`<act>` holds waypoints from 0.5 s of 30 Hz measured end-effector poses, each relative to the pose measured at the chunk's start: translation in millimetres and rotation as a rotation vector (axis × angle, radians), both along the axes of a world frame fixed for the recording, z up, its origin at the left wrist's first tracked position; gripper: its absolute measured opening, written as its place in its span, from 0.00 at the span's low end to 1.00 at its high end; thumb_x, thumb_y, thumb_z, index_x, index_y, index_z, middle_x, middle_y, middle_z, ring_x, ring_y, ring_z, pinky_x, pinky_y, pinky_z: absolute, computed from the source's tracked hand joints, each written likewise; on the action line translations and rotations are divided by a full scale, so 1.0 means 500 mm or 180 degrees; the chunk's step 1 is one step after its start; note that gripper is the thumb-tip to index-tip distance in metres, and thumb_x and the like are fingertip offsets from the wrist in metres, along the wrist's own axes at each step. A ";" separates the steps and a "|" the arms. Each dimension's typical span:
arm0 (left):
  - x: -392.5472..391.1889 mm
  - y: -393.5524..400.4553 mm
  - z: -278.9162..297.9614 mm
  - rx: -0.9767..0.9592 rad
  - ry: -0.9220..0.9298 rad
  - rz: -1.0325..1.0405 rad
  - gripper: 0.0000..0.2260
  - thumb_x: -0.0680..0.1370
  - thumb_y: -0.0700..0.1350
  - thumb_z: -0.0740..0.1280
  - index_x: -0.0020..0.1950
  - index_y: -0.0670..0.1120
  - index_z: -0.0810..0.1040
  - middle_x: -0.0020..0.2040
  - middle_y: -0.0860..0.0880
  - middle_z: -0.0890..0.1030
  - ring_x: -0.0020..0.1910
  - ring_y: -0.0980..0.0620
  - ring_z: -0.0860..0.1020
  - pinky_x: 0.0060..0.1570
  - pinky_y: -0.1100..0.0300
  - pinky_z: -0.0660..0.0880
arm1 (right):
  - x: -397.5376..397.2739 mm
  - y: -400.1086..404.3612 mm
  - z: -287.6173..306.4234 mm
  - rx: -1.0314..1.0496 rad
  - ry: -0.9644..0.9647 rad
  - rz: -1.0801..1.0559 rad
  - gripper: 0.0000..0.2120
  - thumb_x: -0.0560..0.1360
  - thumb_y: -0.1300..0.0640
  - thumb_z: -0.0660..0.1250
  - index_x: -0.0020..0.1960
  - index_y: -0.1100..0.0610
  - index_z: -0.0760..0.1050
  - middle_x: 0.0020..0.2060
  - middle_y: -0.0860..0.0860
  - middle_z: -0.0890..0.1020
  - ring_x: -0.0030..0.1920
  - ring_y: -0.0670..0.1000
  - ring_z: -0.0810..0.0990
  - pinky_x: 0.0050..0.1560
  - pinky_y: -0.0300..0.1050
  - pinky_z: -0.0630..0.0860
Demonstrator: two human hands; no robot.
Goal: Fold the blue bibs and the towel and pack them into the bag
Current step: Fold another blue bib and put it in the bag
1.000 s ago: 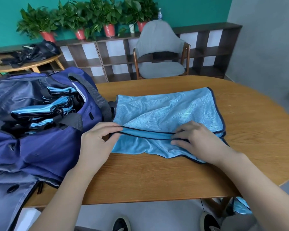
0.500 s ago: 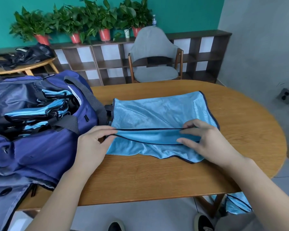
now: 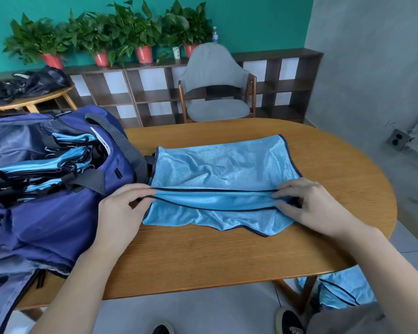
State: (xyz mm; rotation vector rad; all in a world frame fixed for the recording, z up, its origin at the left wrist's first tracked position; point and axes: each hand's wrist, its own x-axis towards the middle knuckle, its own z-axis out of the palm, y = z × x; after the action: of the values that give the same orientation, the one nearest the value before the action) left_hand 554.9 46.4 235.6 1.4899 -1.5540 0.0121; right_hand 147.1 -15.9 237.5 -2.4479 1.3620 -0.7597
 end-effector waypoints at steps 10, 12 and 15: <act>-0.004 -0.004 -0.002 0.0117 0.0148 -0.0049 0.08 0.74 0.36 0.76 0.49 0.47 0.88 0.51 0.55 0.84 0.42 0.61 0.78 0.47 0.73 0.73 | 0.005 0.008 -0.011 -0.0150 -0.0055 0.0045 0.09 0.76 0.50 0.72 0.53 0.52 0.86 0.50 0.41 0.82 0.53 0.41 0.78 0.58 0.33 0.73; -0.004 -0.004 -0.004 0.0138 0.0175 -0.0087 0.08 0.74 0.36 0.76 0.49 0.47 0.88 0.51 0.56 0.84 0.44 0.62 0.79 0.48 0.73 0.74 | 0.006 0.005 -0.016 -0.0262 -0.0085 -0.0030 0.07 0.76 0.54 0.73 0.52 0.54 0.86 0.48 0.41 0.82 0.51 0.41 0.79 0.56 0.29 0.72; -0.003 -0.003 -0.006 0.0169 0.0239 -0.0111 0.07 0.74 0.37 0.76 0.49 0.48 0.88 0.51 0.56 0.84 0.48 0.61 0.80 0.51 0.72 0.74 | 0.007 -0.004 -0.022 -0.0436 -0.0001 -0.0232 0.07 0.74 0.57 0.75 0.52 0.55 0.86 0.50 0.45 0.84 0.51 0.43 0.80 0.56 0.27 0.69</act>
State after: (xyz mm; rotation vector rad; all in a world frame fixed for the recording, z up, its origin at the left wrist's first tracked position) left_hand 553.5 45.1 232.9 1.4876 -1.5299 -0.1049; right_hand 150.4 -17.7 226.4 -2.5120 1.4512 -0.8983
